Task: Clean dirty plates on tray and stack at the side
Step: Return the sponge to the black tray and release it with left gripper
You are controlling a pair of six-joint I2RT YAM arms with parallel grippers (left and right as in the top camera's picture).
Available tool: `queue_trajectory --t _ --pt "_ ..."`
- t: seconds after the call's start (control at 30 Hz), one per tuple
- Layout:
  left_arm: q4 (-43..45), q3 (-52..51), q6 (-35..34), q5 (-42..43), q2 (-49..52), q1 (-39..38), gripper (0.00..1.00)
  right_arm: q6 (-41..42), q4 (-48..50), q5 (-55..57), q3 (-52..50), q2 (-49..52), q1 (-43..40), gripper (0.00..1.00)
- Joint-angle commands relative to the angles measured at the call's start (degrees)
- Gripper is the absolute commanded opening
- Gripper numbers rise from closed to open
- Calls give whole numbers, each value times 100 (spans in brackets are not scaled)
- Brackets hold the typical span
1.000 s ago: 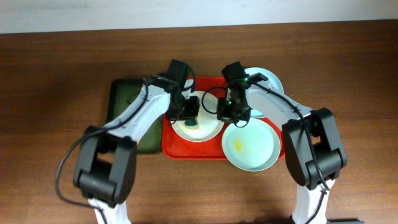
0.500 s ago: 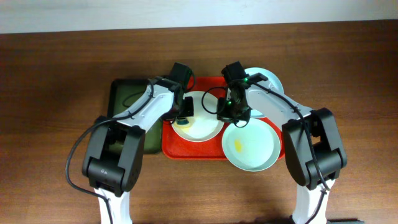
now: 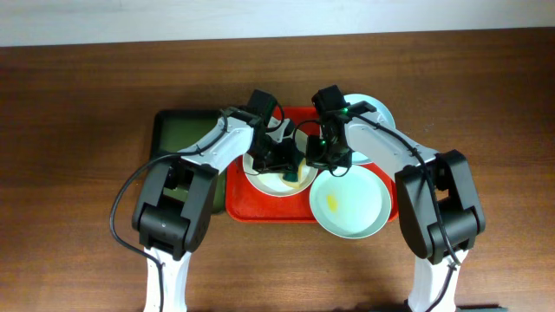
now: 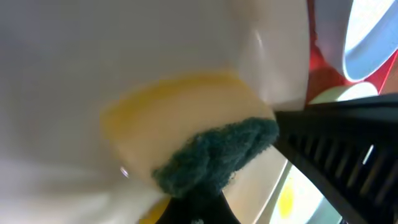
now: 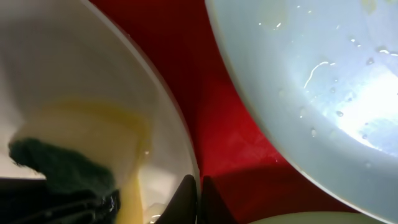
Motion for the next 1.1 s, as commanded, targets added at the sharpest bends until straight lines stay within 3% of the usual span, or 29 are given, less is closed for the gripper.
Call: queue_trajectory --t 0.0,0.1,0.23,0.4,0.63,0.87,0.93,1.0,1.07 --pt "-459 186 70 -728 -190 90 0 -74 63 -116 -105 44 92 4" --pt "-892 450 74 -2166 -1152 337 0 -74 63 -116 -105 44 92 4" --pt "-1084 450 98 -2861 -2039 439 0 -74 63 -116 -105 44 92 4" --pt "-2057 393 343 -4207 -2159 940 2 -74 61 -116 -105 44 92 5" --pt "-1891 -234 544 -4155 -1631 1644 0 -74 74 -114 -105 44 92 5" --pt "-1534 -538 634 -4155 -949 1823 1 -74 83 -114 -105 44 92 5" --pt "-1600 -463 636 -4159 -984 1840 10 -76 81 -94 -105 44 92 6" --pt "-1816 -188 629 -4155 -1082 1928 26 -76 81 -94 -105 44 92 8" --pt "-2146 400 627 -3965 -1368 2144 68 -76 83 -96 -105 44 92 14"
